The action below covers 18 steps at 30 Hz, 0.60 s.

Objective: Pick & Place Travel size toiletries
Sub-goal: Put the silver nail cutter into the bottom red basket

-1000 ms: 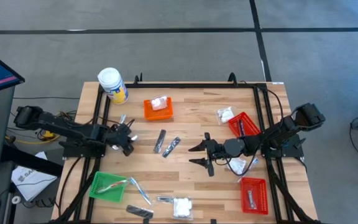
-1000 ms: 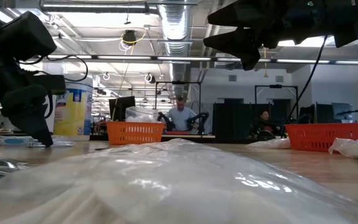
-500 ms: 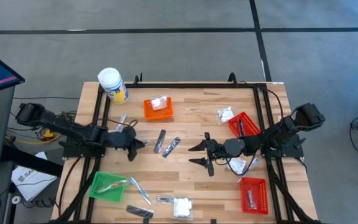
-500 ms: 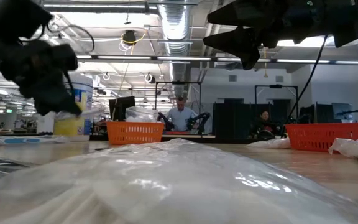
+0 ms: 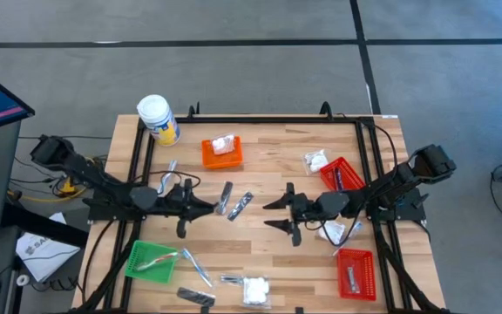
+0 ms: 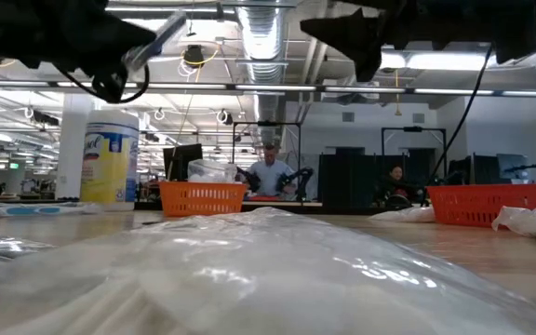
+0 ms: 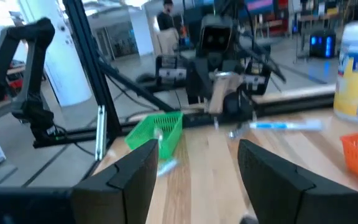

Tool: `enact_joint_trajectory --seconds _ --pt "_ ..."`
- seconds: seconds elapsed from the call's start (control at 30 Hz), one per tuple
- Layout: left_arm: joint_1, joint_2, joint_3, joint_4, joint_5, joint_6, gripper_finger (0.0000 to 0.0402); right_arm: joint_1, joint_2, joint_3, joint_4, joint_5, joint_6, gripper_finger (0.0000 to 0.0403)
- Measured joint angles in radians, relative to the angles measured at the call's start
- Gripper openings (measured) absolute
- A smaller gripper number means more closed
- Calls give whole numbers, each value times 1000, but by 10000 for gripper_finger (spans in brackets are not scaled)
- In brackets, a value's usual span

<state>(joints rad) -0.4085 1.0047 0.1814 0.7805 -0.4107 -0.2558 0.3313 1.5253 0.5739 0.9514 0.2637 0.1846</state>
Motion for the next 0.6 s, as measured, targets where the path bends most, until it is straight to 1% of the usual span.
enact_joint_trajectory --seconds 0.2,0.43,0.53,0.6 --pt "-6 182 0 255 0 56 37 14 0 0 59 0 -75 214" --pt "-6 421 4 628 24 111 37 23 0 0 71 0 -93 214" --pt "-6 497 24 712 26 117 37 29 0 0 80 0 -107 214" --pt "-5 536 48 728 41 117 37 35 0 0 83 0 -110 214"
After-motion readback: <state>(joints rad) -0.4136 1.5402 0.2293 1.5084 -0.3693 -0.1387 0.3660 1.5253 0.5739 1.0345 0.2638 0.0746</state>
